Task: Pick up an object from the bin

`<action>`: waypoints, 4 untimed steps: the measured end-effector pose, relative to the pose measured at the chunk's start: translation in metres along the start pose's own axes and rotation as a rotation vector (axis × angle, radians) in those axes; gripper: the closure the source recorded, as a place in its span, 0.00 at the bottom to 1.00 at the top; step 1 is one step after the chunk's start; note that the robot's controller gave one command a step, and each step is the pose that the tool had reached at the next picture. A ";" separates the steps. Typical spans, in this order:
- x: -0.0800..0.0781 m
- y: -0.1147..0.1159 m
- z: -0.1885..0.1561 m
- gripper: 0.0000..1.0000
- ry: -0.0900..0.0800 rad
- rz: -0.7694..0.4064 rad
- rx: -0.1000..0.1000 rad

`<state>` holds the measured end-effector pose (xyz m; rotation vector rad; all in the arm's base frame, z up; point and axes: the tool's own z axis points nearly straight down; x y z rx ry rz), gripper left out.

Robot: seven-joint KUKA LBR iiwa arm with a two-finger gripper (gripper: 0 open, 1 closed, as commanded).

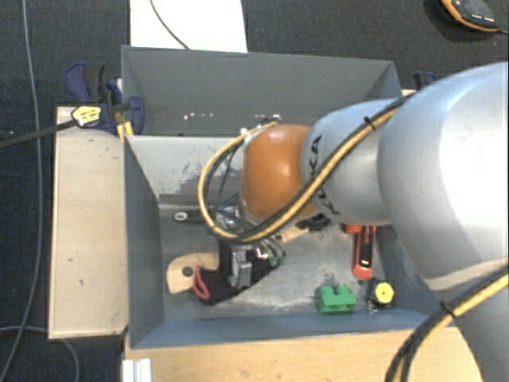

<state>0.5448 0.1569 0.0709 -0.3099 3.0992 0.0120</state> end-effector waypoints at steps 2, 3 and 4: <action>-0.018 -0.018 0.000 0.00 -0.007 -0.515 0.000; -0.016 -0.043 -0.001 1.00 -0.008 -0.074 0.002; -0.016 -0.043 -0.001 1.00 -0.008 -0.074 0.001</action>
Offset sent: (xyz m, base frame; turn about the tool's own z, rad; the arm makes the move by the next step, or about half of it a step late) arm 0.0218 -0.0105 -0.0009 -0.5245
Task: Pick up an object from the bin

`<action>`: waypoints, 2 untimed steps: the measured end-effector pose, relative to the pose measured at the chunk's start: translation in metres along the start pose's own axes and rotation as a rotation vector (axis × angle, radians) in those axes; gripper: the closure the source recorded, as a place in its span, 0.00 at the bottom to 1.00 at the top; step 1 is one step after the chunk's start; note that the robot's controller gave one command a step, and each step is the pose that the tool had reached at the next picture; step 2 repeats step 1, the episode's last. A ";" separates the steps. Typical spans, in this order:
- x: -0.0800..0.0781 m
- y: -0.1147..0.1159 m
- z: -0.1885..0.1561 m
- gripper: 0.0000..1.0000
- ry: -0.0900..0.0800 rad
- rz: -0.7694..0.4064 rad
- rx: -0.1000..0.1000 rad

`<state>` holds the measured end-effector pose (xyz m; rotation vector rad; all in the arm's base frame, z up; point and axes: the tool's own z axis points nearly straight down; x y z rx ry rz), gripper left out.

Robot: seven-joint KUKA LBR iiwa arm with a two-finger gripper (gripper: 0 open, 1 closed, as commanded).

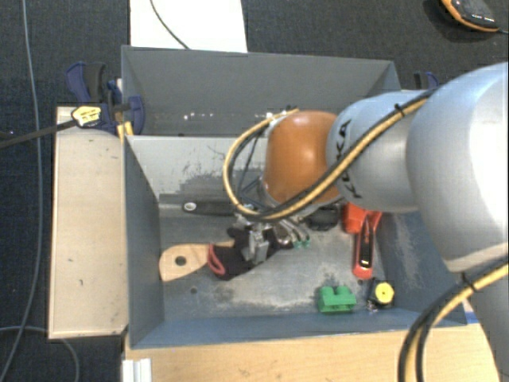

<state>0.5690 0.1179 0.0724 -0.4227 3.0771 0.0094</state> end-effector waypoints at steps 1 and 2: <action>0.005 -0.002 -0.027 1.00 0.010 -0.004 -0.001; 0.005 -0.002 -0.027 1.00 0.010 -0.004 -0.001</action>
Offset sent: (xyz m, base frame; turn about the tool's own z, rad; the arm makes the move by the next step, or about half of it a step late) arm -0.0204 -0.0090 -0.0024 -0.0775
